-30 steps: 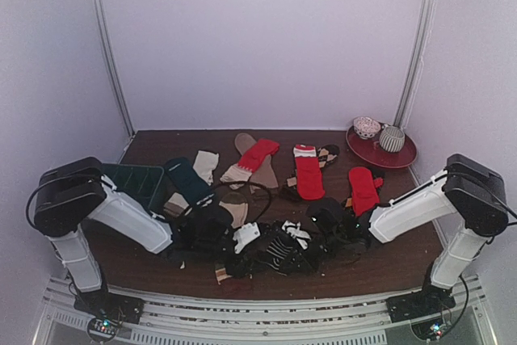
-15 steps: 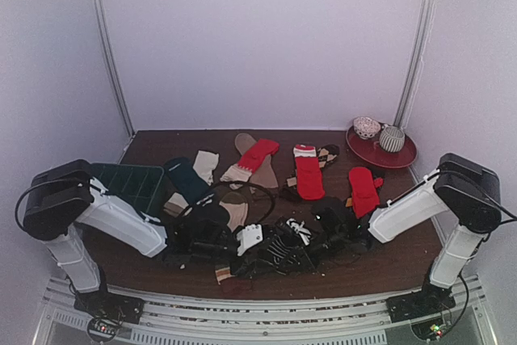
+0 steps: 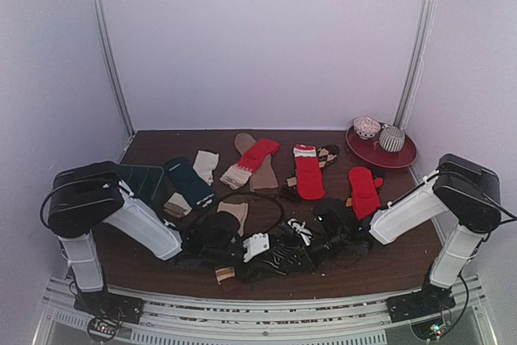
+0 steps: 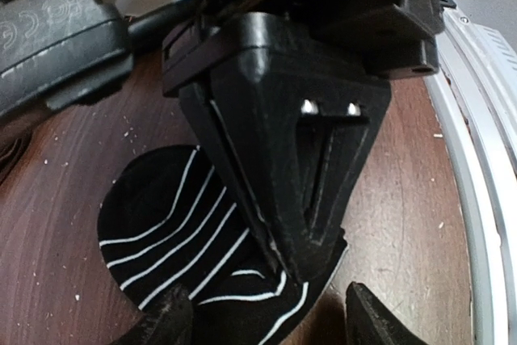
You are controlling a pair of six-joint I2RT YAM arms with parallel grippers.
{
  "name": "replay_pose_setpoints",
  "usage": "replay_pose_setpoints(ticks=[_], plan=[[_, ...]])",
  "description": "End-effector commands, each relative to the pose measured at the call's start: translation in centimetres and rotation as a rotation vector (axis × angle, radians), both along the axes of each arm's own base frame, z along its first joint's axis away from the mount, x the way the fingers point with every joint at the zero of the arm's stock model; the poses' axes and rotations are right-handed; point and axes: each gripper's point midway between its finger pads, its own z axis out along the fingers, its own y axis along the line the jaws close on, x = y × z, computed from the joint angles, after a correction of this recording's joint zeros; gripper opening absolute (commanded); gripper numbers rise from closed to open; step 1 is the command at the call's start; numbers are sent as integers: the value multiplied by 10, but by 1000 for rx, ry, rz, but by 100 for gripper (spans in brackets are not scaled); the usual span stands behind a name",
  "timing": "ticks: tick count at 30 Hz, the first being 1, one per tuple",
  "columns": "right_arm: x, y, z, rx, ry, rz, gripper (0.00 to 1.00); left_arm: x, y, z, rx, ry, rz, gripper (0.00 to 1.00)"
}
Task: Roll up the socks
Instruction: Roll a pair of socks at the center of the board.
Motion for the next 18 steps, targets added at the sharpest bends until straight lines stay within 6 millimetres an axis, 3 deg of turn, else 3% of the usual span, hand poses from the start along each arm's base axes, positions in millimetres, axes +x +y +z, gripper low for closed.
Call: replay_pose_setpoints(ticks=[1,10,13,16,18], plan=[[-25,-61,-67,-301,132,-58,0,7,-12,6,-39,-26,-8,61],[-27,-62,-66,-299,131,-54,0,3,0,-18,43,23,7,24],[-26,-62,-65,-296,126,-56,3,-2,6,-23,53,64,12,0],[-22,-58,-59,-273,94,-60,20,-7,12,-28,75,122,34,0],[-16,-53,-49,-237,57,-62,25,-6,16,-33,104,177,77,0]])
